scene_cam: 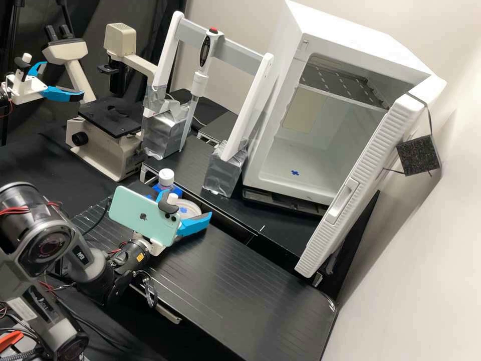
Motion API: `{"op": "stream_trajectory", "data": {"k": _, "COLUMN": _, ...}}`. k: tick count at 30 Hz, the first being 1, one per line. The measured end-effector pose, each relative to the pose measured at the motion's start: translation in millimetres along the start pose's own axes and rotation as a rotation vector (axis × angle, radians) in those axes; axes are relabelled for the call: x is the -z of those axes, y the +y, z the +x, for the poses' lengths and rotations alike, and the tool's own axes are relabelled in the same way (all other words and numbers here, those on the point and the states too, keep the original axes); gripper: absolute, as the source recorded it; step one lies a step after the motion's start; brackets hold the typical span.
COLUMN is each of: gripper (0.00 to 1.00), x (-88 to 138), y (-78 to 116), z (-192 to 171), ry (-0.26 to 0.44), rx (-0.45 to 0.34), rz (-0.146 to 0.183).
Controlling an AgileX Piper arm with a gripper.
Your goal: Open the lid
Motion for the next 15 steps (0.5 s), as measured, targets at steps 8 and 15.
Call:
{"op": "stream_trajectory", "data": {"k": 8, "gripper": 0.0, "x": -4, "y": 18.8, "z": -15, "ry": 0.026, "rx": -0.013, "rz": -0.002}}
{"op": "stream_trajectory", "data": {"k": 15, "gripper": 0.0, "x": -7, "y": 28.0, "z": -25, "ry": 0.016, "rx": -0.023, "rz": 0.015}}
